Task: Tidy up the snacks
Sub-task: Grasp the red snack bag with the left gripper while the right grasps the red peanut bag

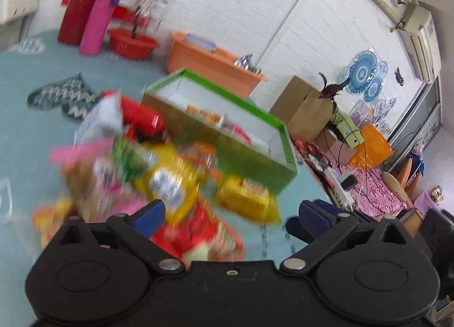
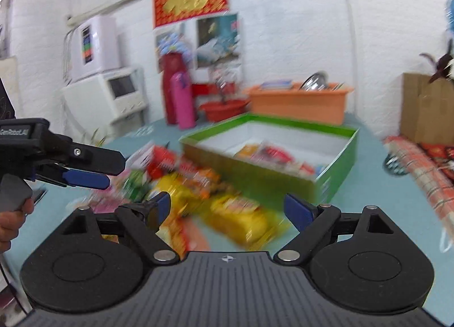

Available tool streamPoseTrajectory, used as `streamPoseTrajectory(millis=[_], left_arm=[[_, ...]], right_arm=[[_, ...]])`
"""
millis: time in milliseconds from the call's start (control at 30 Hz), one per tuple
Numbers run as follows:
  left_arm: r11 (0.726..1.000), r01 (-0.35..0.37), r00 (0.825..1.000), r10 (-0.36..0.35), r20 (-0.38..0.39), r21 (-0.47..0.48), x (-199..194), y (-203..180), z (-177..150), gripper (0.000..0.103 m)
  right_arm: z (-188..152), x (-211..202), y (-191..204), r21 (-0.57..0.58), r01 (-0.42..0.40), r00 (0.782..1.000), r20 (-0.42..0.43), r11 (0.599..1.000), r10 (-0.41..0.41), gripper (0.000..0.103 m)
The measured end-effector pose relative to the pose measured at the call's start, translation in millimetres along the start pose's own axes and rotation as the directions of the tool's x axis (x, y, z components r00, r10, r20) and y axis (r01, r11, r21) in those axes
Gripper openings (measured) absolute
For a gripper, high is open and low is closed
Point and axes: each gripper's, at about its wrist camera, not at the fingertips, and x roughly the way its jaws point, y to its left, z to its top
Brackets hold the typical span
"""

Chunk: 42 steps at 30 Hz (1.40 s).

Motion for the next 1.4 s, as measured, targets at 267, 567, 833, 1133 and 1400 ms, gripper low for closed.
streamPoseTrajectory(millis=[267,567,833,1133,1400], left_arm=[[0.986,0.022,1.000,-0.024,-0.013,-0.166,-5,34,-30,0.103],[0.991,-0.006,1.000,0.004,-0.011,-0.136,17,39,-26,0.079],[0.993,0.016,0.999,-0.022,-0.050,-0.118,21,45,-30,0.075],[0.998,0.026,0.998,-0.029,-0.056,-0.057,31,36,-33,0.064],[0.997,0.070,0.998,-0.070,-0.001,-0.013,19,13,-14,0.058]], right_arm=[[-18,43,17,-0.041,-0.223,0.965,-0.153,0.974,0.214,0.103],[-28,48,30,-0.027,-0.327,0.913,-0.268,0.945,0.308,0.082],[-35,18,32,-0.010,-0.300,0.929,-0.231,0.954,0.290,0.092],[-36,34,37,-0.033,-0.246,0.945,-0.230,0.969,0.232,0.072],[-19,16,43,-0.110,-0.192,0.971,-0.166,0.975,0.172,0.059]])
